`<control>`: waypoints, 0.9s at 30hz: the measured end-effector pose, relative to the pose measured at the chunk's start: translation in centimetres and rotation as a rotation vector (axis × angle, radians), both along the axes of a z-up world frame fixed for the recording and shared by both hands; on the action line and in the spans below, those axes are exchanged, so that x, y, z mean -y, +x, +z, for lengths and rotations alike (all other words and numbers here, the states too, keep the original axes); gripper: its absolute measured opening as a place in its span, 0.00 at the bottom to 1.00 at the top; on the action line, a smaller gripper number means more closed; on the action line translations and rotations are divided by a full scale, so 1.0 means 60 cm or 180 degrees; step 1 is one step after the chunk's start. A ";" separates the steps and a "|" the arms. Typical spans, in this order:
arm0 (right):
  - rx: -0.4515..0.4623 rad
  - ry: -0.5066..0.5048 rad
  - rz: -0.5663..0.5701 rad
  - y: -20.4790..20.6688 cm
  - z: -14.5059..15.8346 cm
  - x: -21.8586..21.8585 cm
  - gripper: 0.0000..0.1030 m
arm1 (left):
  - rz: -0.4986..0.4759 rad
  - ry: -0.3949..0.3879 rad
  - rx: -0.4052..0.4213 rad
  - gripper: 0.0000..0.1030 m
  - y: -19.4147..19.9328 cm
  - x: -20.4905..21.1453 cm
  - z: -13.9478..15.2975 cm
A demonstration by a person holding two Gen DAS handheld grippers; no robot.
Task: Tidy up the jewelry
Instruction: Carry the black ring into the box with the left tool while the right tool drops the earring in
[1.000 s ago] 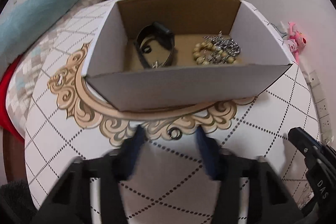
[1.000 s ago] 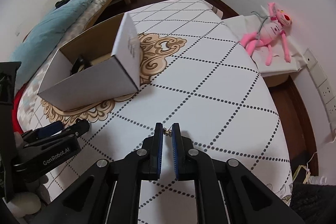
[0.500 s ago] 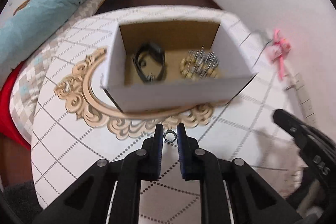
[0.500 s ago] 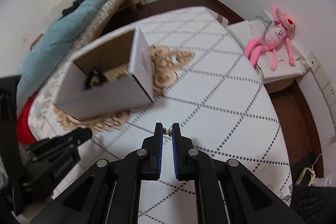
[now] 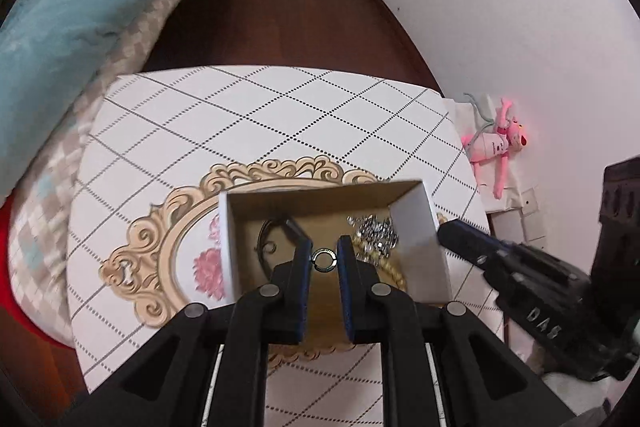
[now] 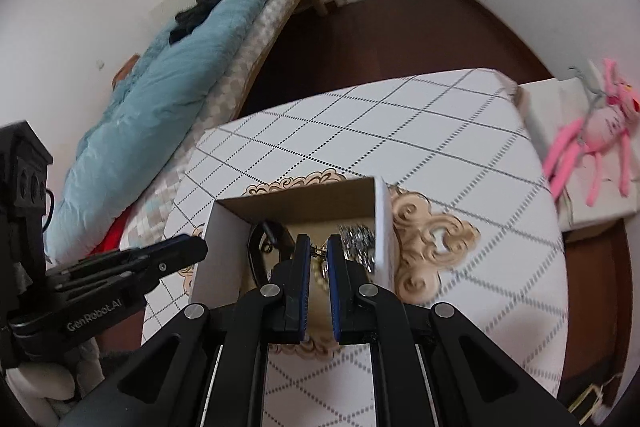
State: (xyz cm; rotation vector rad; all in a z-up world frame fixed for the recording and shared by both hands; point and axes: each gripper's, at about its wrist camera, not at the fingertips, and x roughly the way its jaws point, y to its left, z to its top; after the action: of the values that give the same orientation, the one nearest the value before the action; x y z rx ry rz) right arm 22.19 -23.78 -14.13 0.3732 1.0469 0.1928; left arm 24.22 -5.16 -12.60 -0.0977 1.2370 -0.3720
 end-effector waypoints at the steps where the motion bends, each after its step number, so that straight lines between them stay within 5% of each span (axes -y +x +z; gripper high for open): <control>1: -0.0046 -0.0010 0.0038 0.012 -0.005 -0.002 0.09 | -0.0001 -0.0028 -0.0049 0.11 0.009 0.000 -0.003; 5: -0.0233 0.0011 0.0195 0.041 -0.027 -0.013 0.09 | 0.0034 -0.0071 -0.0246 0.14 0.043 0.004 -0.015; 7: -0.0329 0.0002 0.0218 0.047 -0.036 -0.018 0.09 | 0.0089 0.0014 -0.0232 0.32 0.053 -0.001 -0.012; 9: -0.0346 -0.0050 0.0238 0.049 -0.037 -0.022 0.10 | 0.0160 0.0079 -0.0125 0.69 0.054 -0.009 -0.002; 13: -0.0301 -0.0131 0.0199 0.040 -0.030 -0.022 0.42 | 0.0291 0.0280 0.0045 0.73 0.050 -0.034 0.011; 17: -0.0202 -0.0308 0.0115 0.028 -0.012 -0.017 0.46 | 0.0381 0.0512 0.0198 0.99 0.025 -0.056 0.011; 21: -0.0180 -0.0645 0.0051 0.010 -0.002 -0.018 0.64 | 0.0479 0.0645 0.0306 1.00 -0.008 -0.070 0.002; 25: -0.0228 -0.1106 -0.0030 -0.015 -0.006 -0.025 0.98 | 0.0486 0.0846 0.0486 1.00 -0.045 -0.070 -0.011; 27: -0.0249 -0.1305 -0.0074 -0.030 -0.011 -0.028 0.99 | 0.0491 0.0888 0.0498 1.00 -0.059 -0.071 -0.019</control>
State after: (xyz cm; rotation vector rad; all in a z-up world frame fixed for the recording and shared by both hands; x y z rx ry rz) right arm 20.41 -22.13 -14.79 0.0217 1.1285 -0.0596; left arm 20.70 -0.91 -13.74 0.0741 1.1074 -0.0693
